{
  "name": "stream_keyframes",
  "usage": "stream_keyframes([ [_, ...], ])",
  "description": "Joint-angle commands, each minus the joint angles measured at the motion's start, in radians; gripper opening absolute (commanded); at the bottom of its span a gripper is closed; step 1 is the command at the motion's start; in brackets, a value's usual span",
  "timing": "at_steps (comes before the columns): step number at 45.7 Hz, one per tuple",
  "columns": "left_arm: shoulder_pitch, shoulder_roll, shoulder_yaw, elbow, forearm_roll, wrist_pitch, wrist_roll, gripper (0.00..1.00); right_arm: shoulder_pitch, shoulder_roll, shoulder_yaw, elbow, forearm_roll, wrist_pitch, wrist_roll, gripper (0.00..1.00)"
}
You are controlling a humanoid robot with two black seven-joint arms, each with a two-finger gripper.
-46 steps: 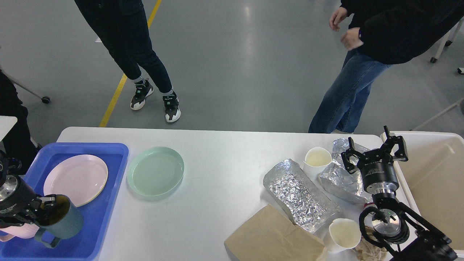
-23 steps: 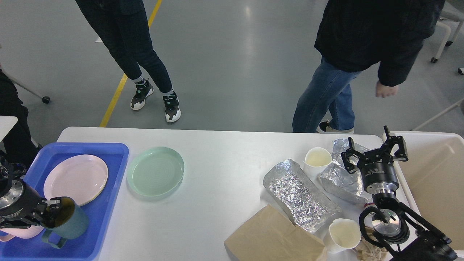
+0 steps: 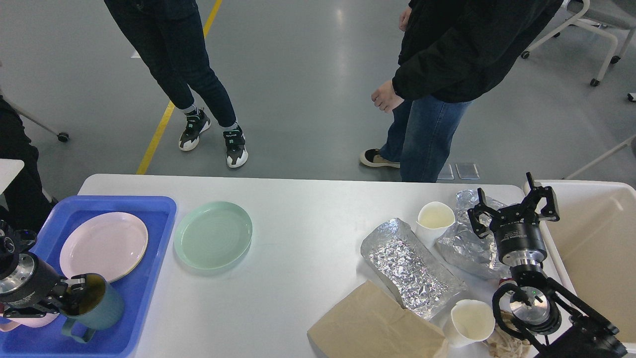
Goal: Tidy desktop
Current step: 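Lower the mug onto the tray and open the left gripper, then raise the left gripper and move it toward the pale green plate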
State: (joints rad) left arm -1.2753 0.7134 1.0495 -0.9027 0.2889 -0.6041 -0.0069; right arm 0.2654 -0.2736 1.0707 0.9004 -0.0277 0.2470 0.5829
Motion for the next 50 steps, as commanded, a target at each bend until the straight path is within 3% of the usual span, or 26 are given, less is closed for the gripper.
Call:
stream_keyframes([
  [1, 0.001, -0.009, 0.001, -0.005, -0.005, 0.041, -0.008, 0.62, 0.0, 0.001, 0.0, 0.0, 0.0, 0.0, 0.0, 1.0],
  [5, 0.002, -0.014, 0.001, -0.008, -0.007, 0.043, -0.008, 0.79, 0.0, 0.001, 0.0, 0.0, 0.0, 0.0, 0.0, 1.0],
  [10, 0.001, -0.014, 0.001, -0.013, -0.007, 0.04, -0.007, 0.89, 0.0, -0.001, 0.0, 0.0, 0.0, 0.0, 0.0, 1.0],
  [31, -0.094, 0.009, 0.084, -0.08, -0.008, -0.009, 0.001, 0.93, 0.0, -0.001, 0.0, 0.0, 0.0, 0.0, 0.0, 1.0],
  [39, -0.269, 0.017, 0.199, -0.155, -0.025, -0.037, -0.004, 0.93, 0.0, -0.001, 0.0, 0.0, 0.0, 0.0, 0.0, 1.0],
  [45, -0.519, -0.006, 0.362, -0.297, -0.108, -0.034, -0.001, 0.93, 0.0, 0.001, 0.0, 0.0, 0.0, 0.0, 0.0, 1.0],
  [50, -0.709, -0.104, 0.448, -0.396, -0.183, -0.033, -0.001, 0.93, 0.0, 0.001, 0.0, 0.0, 0.0, 0.0, 0.0, 1.0],
])
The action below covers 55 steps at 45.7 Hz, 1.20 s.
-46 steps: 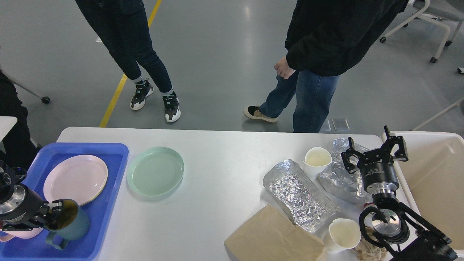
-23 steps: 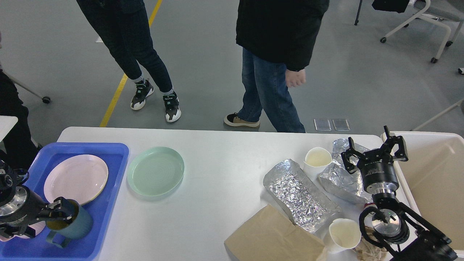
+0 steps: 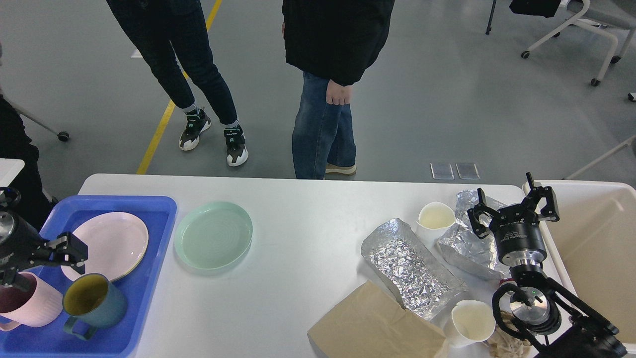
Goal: Tidy desktop
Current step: 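Raise the left gripper and move it toward the pale green plate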
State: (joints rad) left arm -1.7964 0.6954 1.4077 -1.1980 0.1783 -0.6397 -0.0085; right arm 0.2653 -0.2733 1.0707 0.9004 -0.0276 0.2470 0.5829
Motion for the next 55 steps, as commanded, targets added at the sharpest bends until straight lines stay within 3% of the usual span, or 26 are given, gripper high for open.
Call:
stream_keyframes([
  [1, -0.222, -0.108, 0.099, -0.123, -0.083, 0.003, 0.002, 0.93, 0.0, 0.0, 0.0, 0.0, 0.0, 0.0, 0.0, 1.0],
  [9, -0.478, -0.256, 0.125, -0.271, -0.167, 0.0, 0.002, 0.93, 0.0, 0.0, 0.0, 0.0, 0.0, 0.0, 0.0, 1.0],
  [27, -0.785, -0.474, 0.111, -0.476, -0.444, -0.002, -0.024, 0.93, 0.0, 0.0, 0.0, 0.0, 0.0, 0.0, 0.0, 1.0],
  [34, -0.784, -0.493, 0.106, -0.485, -0.467, 0.008, -0.045, 0.93, 0.0, -0.001, 0.0, 0.0, 0.0, 0.0, 0.0, 1.0],
  [50, -0.698, -0.479, 0.117, -0.48, -0.454, 0.015, -0.031, 0.96, 0.0, 0.0, 0.0, 0.0, 0.0, 0.0, 0.0, 1.0],
  [55, -0.638, -0.481, 0.113, -0.43, -0.454, 0.012, -0.034, 0.96, 0.0, 0.0, 0.0, 0.0, 0.0, 0.0, 0.0, 1.0],
])
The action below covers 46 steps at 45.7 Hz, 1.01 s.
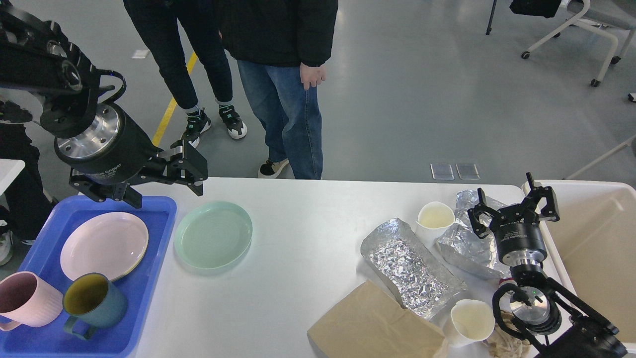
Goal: Tidy desktop
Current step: 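Raise the left gripper and move it toward the pale green plate, then lower the left gripper to the pale green plate rim and grasp it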
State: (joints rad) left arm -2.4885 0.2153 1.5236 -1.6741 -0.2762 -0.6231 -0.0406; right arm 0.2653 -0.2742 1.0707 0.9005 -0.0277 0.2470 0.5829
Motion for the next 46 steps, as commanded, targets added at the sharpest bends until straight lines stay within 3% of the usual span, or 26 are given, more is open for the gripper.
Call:
stream_keyframes([
  [1, 0.059, 0.001, -0.003, 0.056, -0.001, -0.004, -0.004, 0.96, 0.0, 0.001, 0.0, 0.0, 0.0, 0.0, 0.0, 1.0],
  [6, 0.141, 0.004, -0.014, 0.07, -0.026, 0.049, -0.013, 0.95, 0.0, 0.0, 0.0, 0.0, 0.0, 0.0, 0.0, 1.0],
  [13, 0.324, -0.005, -0.082, 0.077, -0.153, 0.298, -0.012, 0.95, 0.0, 0.0, 0.0, 0.0, 0.0, 0.0, 0.0, 1.0],
  [17, 0.396, -0.007, -0.118, 0.077, -0.205, 0.379, -0.012, 0.95, 0.0, 0.001, 0.0, 0.0, 0.0, 0.0, 0.0, 1.0],
  [27, 0.609, 0.027, -0.194, 0.143, -0.409, 0.454, -0.013, 0.92, 0.0, 0.001, 0.0, 0.0, 0.0, 0.0, 0.0, 1.0],
  [35, 0.75, 0.075, -0.217, 0.189, -0.578, 0.631, -0.01, 0.92, 0.0, 0.001, 0.0, 0.0, 0.0, 0.0, 0.0, 1.0],
  [46, 1.034, 0.131, -0.361, 0.416, -0.586, 0.645, -0.001, 0.93, 0.0, 0.001, 0.0, 0.0, 0.0, 0.0, 0.0, 1.0],
])
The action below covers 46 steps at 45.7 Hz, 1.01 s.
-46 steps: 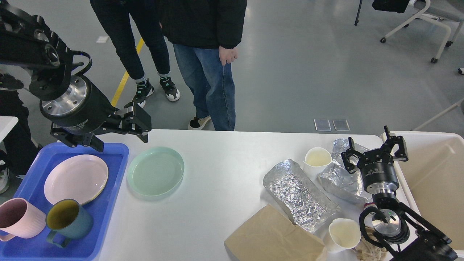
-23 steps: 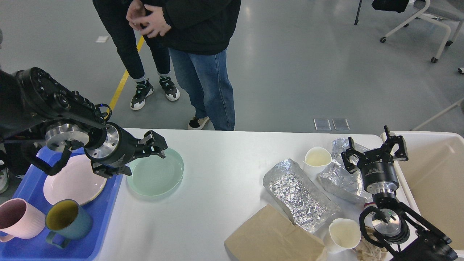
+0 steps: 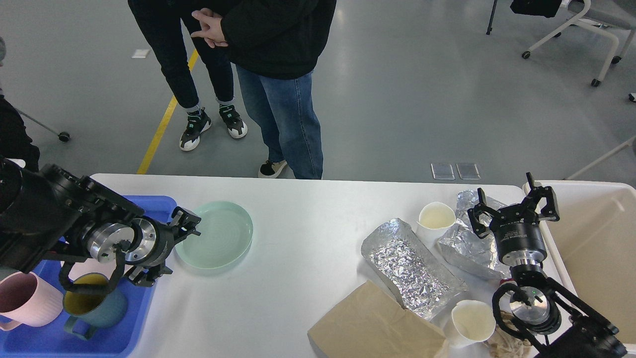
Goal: Tidy desktop
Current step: 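Lower the left gripper to the pale green plate rim and grasp it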
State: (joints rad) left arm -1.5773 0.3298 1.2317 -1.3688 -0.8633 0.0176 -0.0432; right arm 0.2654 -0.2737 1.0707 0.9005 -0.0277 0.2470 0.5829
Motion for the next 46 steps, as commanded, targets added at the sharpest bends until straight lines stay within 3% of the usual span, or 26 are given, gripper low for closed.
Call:
stream_keyframes([
  [1, 0.146, 0.017, -0.087, 0.134, 0.007, 0.004, 0.005, 0.93, 0.0, -0.001, 0.0, 0.0, 0.0, 0.0, 0.0, 1.0],
  [10, 0.26, 0.014, -0.172, 0.275, 0.047, 0.005, 0.028, 0.91, 0.0, 0.001, 0.0, 0.0, 0.0, 0.0, 0.0, 1.0],
  [18, 0.275, 0.012, -0.196, 0.37, 0.053, -0.005, 0.146, 0.88, 0.0, 0.001, 0.0, 0.0, 0.0, 0.0, 0.0, 1.0],
  [34, 0.342, -0.003, -0.29, 0.416, 0.158, -0.005, 0.121, 0.88, 0.0, 0.001, 0.0, 0.0, 0.0, 0.0, 0.0, 1.0],
  [39, 0.378, -0.008, -0.325, 0.438, 0.158, -0.005, 0.129, 0.73, 0.0, 0.001, 0.0, 0.0, 0.0, 0.0, 0.0, 1.0],
  [46, 0.381, 0.002, -0.347, 0.441, 0.144, -0.004, 0.132, 0.64, 0.0, 0.001, 0.0, 0.0, 0.0, 0.0, 0.0, 1.0],
])
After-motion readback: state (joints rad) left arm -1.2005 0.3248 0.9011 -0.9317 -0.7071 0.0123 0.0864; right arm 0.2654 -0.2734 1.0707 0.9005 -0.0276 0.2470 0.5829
